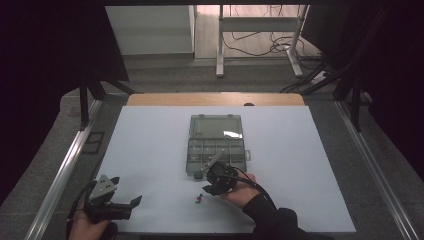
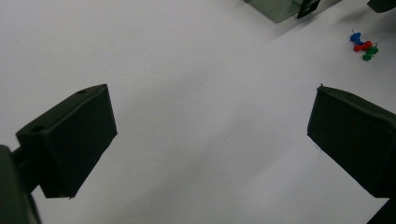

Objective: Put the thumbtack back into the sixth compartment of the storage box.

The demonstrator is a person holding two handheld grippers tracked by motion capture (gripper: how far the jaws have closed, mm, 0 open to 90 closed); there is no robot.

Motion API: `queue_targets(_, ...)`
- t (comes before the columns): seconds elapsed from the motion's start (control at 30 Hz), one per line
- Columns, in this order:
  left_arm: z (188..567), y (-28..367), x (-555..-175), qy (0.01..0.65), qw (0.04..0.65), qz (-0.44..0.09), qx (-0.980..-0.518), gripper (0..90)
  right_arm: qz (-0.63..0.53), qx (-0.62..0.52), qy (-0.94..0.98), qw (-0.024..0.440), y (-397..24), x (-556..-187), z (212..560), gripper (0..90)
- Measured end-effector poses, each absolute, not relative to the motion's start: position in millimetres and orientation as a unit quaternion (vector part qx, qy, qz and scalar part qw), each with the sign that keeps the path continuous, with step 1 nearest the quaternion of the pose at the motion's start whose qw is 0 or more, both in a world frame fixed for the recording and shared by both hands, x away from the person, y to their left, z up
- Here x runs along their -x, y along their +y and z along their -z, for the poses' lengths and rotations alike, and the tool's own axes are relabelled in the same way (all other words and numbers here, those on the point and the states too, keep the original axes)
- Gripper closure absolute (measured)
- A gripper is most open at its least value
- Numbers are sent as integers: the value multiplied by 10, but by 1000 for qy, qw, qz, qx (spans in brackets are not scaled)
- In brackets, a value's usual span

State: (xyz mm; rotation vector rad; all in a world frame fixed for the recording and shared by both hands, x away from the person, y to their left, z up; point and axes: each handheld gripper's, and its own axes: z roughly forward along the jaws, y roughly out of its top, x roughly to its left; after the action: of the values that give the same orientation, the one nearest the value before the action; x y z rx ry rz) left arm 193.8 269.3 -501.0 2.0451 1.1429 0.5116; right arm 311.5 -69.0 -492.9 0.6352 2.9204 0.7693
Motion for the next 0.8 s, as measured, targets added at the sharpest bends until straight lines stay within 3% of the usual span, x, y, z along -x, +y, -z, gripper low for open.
queue_targets(0.8, 5008, 2694, -1932, 438, 364, -199, -798, 17, -221, -154, 963, 12, -375, -3073, 5113, 732)
